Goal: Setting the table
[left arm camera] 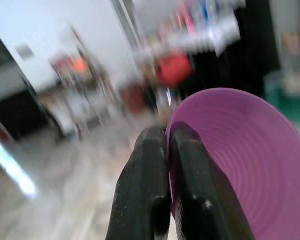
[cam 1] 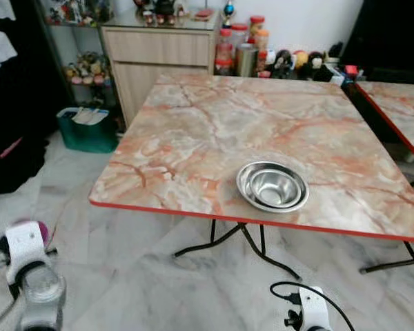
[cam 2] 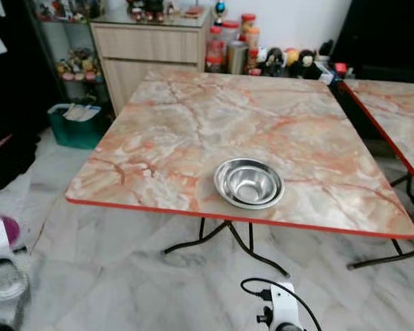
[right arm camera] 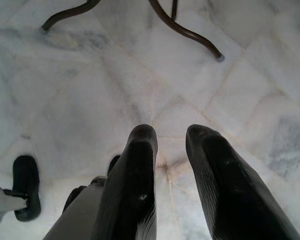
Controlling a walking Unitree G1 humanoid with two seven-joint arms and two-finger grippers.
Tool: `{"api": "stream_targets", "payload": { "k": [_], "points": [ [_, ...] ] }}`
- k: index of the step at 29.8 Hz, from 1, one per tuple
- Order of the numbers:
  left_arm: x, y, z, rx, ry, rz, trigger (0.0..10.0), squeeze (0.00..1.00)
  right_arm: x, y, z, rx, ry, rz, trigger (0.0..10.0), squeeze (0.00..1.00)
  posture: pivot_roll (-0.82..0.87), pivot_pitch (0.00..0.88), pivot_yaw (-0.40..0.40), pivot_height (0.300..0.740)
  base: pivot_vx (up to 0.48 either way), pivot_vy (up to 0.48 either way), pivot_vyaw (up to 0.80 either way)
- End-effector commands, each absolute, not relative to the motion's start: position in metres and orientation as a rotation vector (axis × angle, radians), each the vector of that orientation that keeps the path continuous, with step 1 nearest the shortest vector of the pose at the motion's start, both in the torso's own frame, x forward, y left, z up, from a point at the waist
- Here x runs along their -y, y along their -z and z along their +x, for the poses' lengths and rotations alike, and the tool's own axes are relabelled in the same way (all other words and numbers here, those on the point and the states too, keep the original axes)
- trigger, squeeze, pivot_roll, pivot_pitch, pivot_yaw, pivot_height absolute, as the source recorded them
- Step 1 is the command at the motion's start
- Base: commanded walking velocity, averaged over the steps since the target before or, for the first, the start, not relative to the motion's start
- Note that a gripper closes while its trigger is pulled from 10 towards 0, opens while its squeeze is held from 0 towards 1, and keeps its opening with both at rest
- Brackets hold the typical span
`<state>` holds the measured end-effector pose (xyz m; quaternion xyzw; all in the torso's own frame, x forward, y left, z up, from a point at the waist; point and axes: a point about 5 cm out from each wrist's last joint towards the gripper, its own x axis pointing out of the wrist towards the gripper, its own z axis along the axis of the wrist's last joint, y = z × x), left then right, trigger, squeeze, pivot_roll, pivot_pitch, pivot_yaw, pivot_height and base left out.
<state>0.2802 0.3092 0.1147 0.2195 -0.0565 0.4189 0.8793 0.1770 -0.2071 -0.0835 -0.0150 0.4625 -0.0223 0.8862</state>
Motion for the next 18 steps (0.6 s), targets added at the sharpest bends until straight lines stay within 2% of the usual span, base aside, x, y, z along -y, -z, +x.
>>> {"api": "stream_targets", "payload": {
  "k": [1,3,4,5,6,8,11,14,18],
  "points": [
    [-0.299,-0.155,0.299,0.265,-0.85,0.47,10.0,0.0,0.208,0.082,0.181,-0.95,0.044,-0.037,10.0,0.0,0.11,0.0,-0.044,0.728,0.0,0.0,0.0],
    [-0.285,-0.17,0.312,0.319,-0.756,0.427,10.0,0.0,0.208,0.082,0.181,-0.95,0.045,-0.039,10.0,0.0,0.1,0.0,-0.043,0.728,0.0,0.0,0.0],
    [-0.26,-0.188,0.327,0.4,-0.602,0.355,10.0,0.0,0.208,0.082,0.181,-0.95,0.046,-0.04,10.0,0.0,0.1,0.0,-0.043,0.728,0.0,0.0,0.0],
    [-0.26,-0.188,0.327,0.4,-0.602,0.355,10.0,0.0,0.208,0.082,0.181,-0.95,0.046,-0.04,10.0,0.0,0.1,0.0,-0.043,0.728,0.0,0.0,0.0],
    [-0.24,-0.201,0.333,0.462,-0.497,0.338,10.0,0.0,0.208,0.082,0.181,-0.949,0.049,-0.04,10.0,0.0,0.1,0.0,-0.04,0.728,0.0,0.0,0.0],
    [-0.218,-0.212,0.338,0.49,-0.392,0.317,10.0,0.0,0.208,0.082,0.18,-0.949,0.051,-0.04,10.0,0.0,0.1,0.0,-0.039,0.728,0.0,0.0,0.0],
    [-0.173,-0.219,0.348,0.431,-0.137,0.174,10.0,0.0,0.208,0.082,0.18,-0.951,0.051,-0.041,10.0,0.0,0.1,0.0,-0.038,0.728,0.0,0.0,0.0],
    [-0.137,-0.207,0.352,0.307,0.056,0.021,10.0,0.0,0.207,0.082,0.18,-0.953,0.041,-0.045,10.0,0.0,0.11,0.0,-0.036,0.728,0.0,0.0,0.0],
    [-0.115,-0.2,0.352,0.228,0.161,-0.12,10.0,0.0,0.206,0.082,0.18,-0.95,0.047,-0.039,10.0,0.0,0.1,0.0,-0.031,0.728,0.0,0.0,0.0]
  ]
}}
